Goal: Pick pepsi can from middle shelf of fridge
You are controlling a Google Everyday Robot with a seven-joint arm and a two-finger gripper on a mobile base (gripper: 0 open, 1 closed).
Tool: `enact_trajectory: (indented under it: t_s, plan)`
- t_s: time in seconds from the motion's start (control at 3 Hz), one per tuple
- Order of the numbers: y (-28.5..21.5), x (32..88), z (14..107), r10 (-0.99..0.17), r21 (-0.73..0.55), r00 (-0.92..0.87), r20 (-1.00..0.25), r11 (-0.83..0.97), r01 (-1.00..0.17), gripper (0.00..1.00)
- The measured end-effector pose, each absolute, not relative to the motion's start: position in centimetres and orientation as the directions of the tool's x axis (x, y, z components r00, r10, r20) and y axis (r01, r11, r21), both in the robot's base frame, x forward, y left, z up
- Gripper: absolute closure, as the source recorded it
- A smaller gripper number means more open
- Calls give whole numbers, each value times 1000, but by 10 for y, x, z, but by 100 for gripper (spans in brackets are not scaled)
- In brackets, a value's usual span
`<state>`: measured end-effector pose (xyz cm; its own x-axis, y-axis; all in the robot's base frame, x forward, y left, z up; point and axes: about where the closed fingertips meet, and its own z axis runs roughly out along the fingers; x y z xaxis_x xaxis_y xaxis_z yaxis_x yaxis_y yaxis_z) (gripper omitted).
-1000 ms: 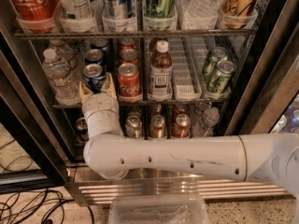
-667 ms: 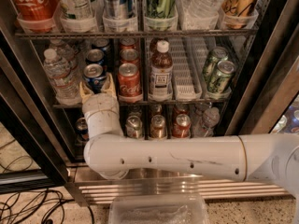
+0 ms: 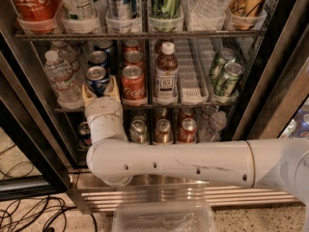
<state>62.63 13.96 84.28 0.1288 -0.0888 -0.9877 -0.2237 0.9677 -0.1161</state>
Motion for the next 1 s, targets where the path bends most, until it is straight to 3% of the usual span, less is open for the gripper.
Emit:
enact_trajectory:
  t_s: [1.0]
  plan:
    - [142, 599, 892, 22, -29, 176, -984, 959, -282, 100]
